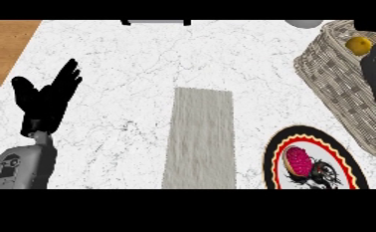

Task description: Pick the lemon from the placemat and place it in the basket

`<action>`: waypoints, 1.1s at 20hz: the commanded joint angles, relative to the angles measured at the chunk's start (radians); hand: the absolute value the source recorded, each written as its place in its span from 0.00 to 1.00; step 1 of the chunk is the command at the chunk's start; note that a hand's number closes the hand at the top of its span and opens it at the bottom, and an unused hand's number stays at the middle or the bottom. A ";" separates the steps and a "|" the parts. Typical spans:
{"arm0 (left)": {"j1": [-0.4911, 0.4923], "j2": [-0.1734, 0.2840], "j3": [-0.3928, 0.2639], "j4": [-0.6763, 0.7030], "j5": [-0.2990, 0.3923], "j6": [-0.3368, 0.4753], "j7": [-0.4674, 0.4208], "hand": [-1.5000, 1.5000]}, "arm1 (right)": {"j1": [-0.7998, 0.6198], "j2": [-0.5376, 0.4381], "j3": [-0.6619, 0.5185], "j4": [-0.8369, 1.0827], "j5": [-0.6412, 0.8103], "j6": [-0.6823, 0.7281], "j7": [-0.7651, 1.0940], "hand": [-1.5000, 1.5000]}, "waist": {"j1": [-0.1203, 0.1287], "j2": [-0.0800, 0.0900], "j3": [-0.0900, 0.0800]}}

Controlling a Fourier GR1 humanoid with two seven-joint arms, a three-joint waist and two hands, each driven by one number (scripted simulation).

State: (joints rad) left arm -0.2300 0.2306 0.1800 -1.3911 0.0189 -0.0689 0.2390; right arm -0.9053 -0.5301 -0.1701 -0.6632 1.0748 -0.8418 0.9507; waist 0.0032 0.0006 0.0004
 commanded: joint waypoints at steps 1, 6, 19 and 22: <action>-0.022 0.034 0.033 0.033 0.019 -0.022 -0.002 0.50 | 0.074 0.029 0.011 -0.133 0.016 -0.063 0.022 0.00 | -0.010 -0.004 -0.001; 0.059 0.002 0.011 -0.025 0.008 -0.010 -0.017 0.50 | 0.105 -0.016 -0.117 -0.208 -0.042 -0.215 0.028 0.00 | -0.020 -0.009 0.000; 0.140 0.038 0.061 -0.077 0.035 -0.024 -0.011 0.50 | 0.673 0.017 -0.213 -0.958 -0.273 0.011 0.078 0.00 | -0.084 -0.028 -0.001; 0.123 0.009 0.055 -0.045 0.027 -0.002 -0.036 0.50 | 0.839 0.018 -0.226 -1.151 -0.387 0.046 0.074 0.00 | -0.087 -0.021 -0.001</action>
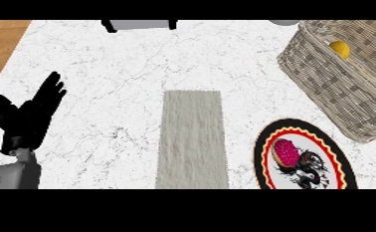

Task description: Pick the lemon from the placemat and place it in the basket

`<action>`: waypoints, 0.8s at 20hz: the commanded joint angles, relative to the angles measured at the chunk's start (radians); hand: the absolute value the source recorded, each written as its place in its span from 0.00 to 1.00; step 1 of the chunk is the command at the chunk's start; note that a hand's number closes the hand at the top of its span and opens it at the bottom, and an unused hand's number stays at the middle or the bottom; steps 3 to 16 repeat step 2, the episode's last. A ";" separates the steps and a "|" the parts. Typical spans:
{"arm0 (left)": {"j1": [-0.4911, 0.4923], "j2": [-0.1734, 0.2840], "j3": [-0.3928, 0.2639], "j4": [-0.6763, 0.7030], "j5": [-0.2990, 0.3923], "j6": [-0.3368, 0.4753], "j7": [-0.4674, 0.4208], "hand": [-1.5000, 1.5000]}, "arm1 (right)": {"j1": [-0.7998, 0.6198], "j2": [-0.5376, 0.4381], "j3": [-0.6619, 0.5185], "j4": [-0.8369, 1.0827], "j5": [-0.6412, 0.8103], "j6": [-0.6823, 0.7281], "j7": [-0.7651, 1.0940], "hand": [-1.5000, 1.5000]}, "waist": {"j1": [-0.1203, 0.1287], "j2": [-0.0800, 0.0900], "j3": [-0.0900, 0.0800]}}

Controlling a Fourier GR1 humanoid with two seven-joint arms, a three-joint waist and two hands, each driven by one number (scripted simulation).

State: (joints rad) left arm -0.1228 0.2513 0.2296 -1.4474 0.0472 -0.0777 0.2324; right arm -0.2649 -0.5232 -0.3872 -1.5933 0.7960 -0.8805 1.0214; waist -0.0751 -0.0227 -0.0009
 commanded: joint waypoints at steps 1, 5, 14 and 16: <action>0.035 0.021 0.013 -0.042 0.010 -0.014 0.017 0.50 | 0.283 0.038 -0.015 -0.265 -0.120 0.061 -0.014 0.00 | 0.006 0.002 0.001; 0.025 0.005 -0.003 -0.062 -0.002 0.003 0.025 0.50 | 0.341 0.046 -0.007 -0.349 -0.125 0.072 -0.018 0.00 | -0.003 0.000 0.001; 0.025 0.005 -0.003 -0.062 -0.002 0.003 0.025 0.50 | 0.341 0.046 -0.007 -0.349 -0.125 0.072 -0.018 0.00 | -0.003 0.000 0.001; 0.025 0.005 -0.003 -0.062 -0.002 0.003 0.025 0.50 | 0.341 0.046 -0.007 -0.349 -0.125 0.072 -0.018 0.00 | -0.003 0.000 0.001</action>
